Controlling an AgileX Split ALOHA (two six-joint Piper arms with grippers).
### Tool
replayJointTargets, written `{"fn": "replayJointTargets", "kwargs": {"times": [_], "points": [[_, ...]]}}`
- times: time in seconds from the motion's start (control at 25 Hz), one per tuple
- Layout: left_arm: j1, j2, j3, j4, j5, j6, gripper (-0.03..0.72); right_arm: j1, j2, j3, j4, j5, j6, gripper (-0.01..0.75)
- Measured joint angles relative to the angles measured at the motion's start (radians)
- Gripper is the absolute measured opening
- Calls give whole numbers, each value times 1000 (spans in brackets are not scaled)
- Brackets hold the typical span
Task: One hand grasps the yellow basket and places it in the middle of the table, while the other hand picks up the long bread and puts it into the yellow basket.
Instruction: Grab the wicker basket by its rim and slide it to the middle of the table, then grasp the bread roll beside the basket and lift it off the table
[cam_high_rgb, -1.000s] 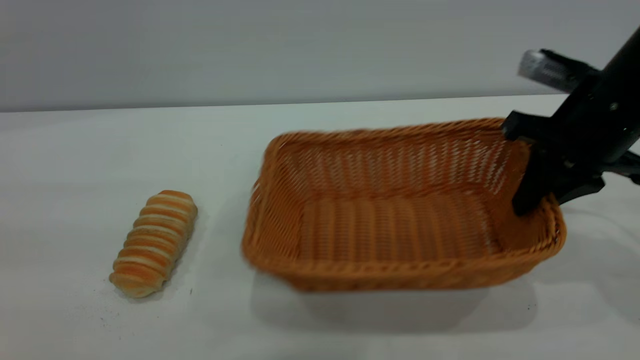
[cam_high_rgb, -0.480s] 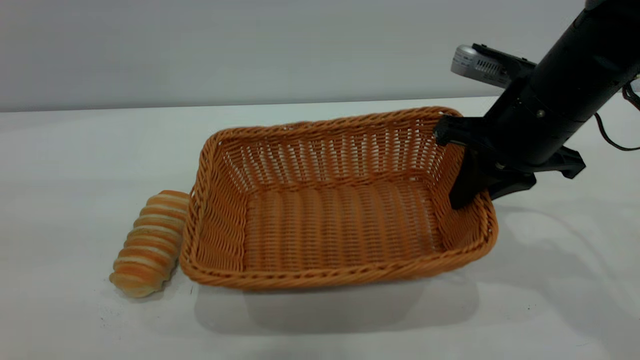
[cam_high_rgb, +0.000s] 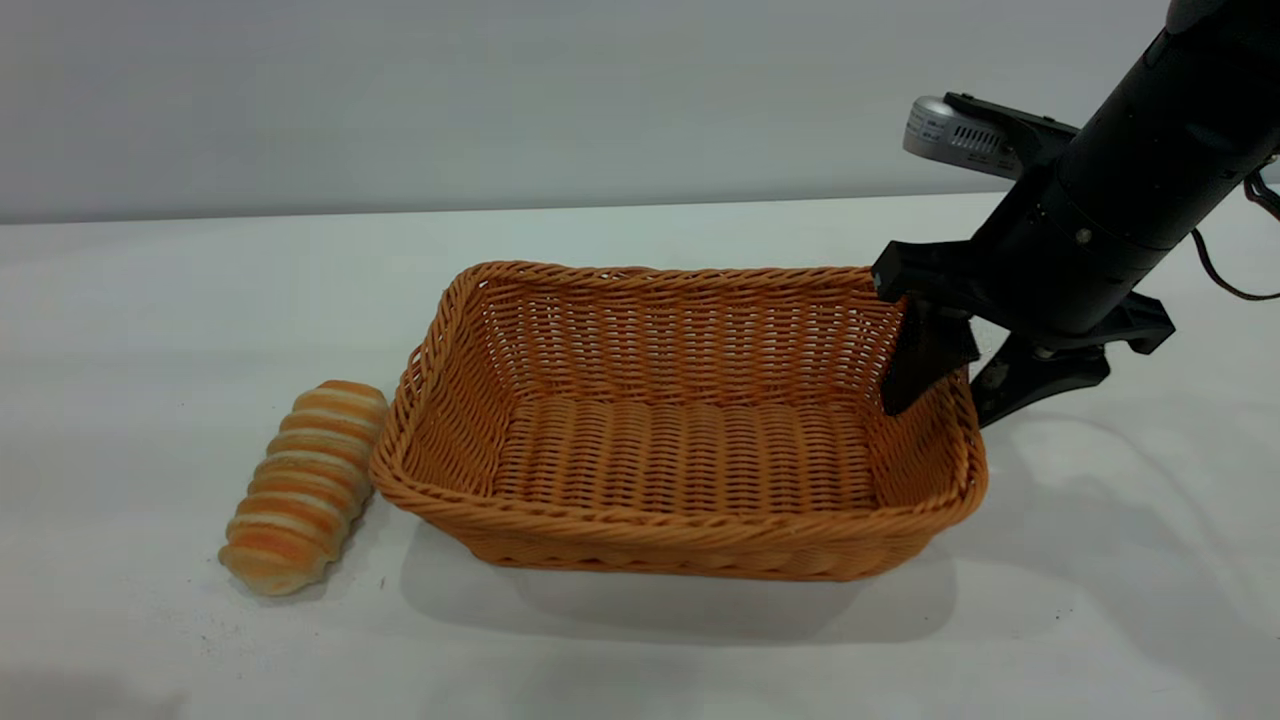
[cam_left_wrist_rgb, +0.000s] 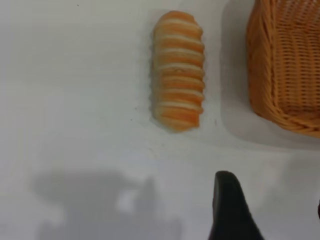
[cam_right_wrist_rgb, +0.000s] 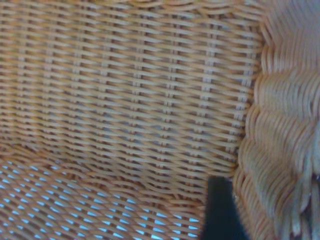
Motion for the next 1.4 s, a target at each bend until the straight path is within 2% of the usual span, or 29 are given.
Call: {"fn": "replayJointTargets", "kwargs": {"times": [0.16, 0.4, 0.68, 1.4], "points": [[0, 140, -4, -1, -96, 17, 490, 1, -11, 0, -43, 24, -37, 665], [0, 382, -68, -5, -173, 19, 496, 1, -95, 0, -121, 35, -43, 637], [0, 655, -245, -5, -186, 19, 497, 1, -235, 0, -131, 46, -45, 574], [0, 1173, -602, -5, -144, 25, 499, 1, -415, 0, -132, 127, -66, 571]]}}
